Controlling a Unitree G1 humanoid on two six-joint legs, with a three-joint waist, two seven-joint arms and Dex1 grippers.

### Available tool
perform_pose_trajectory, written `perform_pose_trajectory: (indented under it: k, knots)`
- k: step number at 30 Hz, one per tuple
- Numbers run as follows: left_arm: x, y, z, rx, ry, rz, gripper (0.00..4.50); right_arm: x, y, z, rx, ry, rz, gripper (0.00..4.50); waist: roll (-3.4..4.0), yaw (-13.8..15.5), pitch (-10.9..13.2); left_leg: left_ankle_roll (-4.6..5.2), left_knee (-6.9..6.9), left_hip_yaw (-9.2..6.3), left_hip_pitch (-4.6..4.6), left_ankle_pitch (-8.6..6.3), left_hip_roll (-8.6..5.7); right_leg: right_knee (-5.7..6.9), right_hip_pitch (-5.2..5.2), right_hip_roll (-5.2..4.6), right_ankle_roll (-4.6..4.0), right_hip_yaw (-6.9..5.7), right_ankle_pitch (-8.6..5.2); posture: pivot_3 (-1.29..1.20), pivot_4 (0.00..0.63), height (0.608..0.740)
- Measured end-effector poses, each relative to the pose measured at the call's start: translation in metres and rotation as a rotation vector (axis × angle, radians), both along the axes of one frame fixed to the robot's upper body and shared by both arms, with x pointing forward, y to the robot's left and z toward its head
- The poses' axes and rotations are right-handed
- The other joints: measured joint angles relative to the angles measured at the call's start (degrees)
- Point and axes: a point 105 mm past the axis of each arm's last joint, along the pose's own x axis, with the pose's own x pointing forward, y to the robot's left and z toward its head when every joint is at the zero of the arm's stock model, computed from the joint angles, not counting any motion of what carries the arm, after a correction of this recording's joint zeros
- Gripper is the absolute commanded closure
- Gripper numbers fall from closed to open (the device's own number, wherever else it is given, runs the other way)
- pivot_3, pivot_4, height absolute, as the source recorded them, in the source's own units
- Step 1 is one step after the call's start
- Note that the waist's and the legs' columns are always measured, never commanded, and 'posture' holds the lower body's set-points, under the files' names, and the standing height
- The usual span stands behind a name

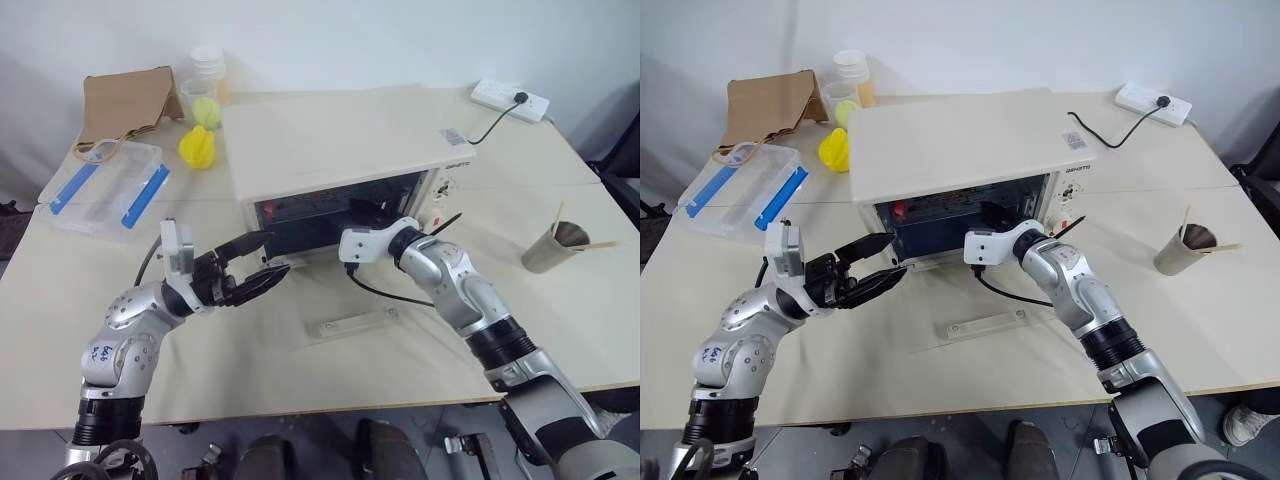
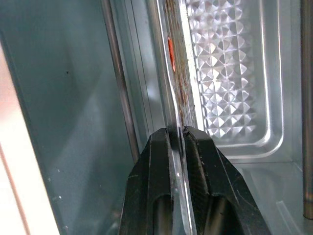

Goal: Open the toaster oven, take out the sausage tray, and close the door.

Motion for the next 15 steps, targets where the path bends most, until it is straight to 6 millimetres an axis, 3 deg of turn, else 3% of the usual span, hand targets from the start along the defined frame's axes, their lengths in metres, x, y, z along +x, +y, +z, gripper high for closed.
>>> perform_pose_trajectory:
  k: [9, 15]
  knots:
    - [-0.002, -0.013, 0.040, -0.084, -0.066, -0.083, 0.66, 0.000, -0.003, 0.001, -0.012, -0.003, 0.008, 3.99, -0.01, 0.01, 0.00, -0.01, 0.01, -0.01, -0.02, 0.01, 0.01, -0.01, 0.00, 0.02, 0.00, 0.01, 0.00, 0.00, 0.150, 0.740]
    - [0.007, -0.006, 0.038, -0.077, -0.077, -0.021, 0.66, -0.002, -0.006, 0.001, -0.025, 0.002, 0.023, 3.99, -0.01, 0.10, 0.00, -0.06, 0.04, 0.00, -0.01, 0.04, -0.01, 0.00, 0.00, 0.03, 0.00, 0.02, 0.00, 0.00, 0.150, 0.740]
